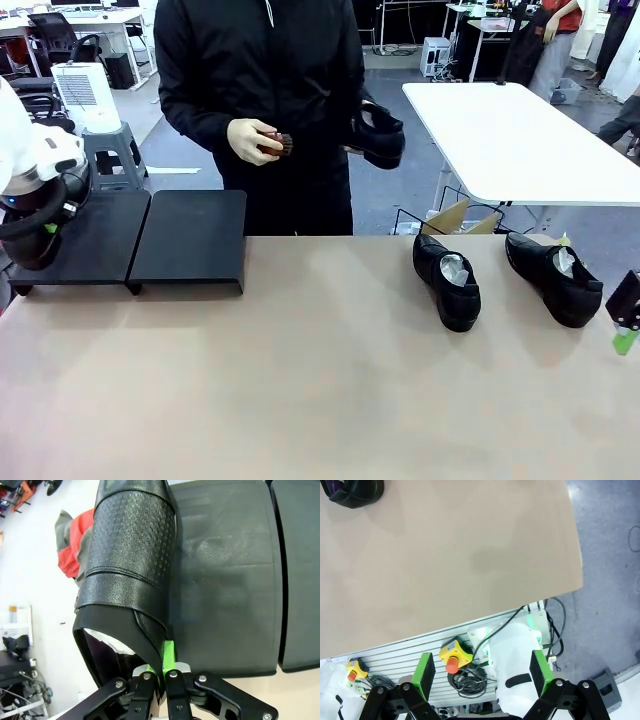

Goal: Organize the shoes by placing them on the stand.
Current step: Place the Shoe from the middle of the table onto the Shoes Stand, then pick up one Shoe and place it in the middle of the table.

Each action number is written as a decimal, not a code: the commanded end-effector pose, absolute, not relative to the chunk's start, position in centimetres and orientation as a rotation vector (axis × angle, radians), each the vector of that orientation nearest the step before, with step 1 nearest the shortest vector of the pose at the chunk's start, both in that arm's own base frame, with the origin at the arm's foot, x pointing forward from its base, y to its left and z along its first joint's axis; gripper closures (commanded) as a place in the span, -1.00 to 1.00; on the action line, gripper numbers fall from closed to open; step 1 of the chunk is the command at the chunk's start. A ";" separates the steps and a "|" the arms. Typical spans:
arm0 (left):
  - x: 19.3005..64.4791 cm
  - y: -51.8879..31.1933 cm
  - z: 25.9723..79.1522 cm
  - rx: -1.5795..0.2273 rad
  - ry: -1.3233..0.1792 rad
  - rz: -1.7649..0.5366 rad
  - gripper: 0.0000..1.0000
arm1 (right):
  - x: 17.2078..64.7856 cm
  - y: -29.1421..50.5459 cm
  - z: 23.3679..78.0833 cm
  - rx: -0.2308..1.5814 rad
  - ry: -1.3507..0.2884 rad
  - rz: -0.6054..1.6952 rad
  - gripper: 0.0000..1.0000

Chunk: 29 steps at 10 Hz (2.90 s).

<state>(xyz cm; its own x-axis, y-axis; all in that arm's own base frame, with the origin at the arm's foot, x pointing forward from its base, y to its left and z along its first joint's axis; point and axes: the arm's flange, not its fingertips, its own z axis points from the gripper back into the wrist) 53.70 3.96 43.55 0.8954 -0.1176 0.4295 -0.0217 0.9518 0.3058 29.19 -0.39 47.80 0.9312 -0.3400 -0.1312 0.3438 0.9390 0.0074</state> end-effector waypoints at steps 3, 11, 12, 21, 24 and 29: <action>54.6 3.7 42.7 0.354 -0.518 -0.025 1.00 | 29.3 -0.4 47.9 0.036 0.125 -0.343 -1.00; 54.9 3.9 41.8 0.328 -0.539 0.028 -0.75 | 29.3 -0.4 47.9 0.036 0.125 -0.343 -1.00; 54.6 3.8 42.1 0.321 -0.538 0.043 -0.75 | 29.3 -0.4 47.9 0.036 0.125 -0.343 -1.00; 48.5 2.4 47.0 0.248 -0.577 0.085 -0.75 | 17.3 -2.2 54.2 -0.006 0.215 -0.230 -1.00; 45.6 0.4 48.3 0.217 -0.547 0.093 -0.75 | 16.4 -1.7 54.2 -0.007 0.210 -0.257 -1.00; 45.0 -0.7 48.7 0.196 -0.561 0.111 -0.75 | 16.4 -1.7 54.2 -0.007 0.210 -0.257 -1.00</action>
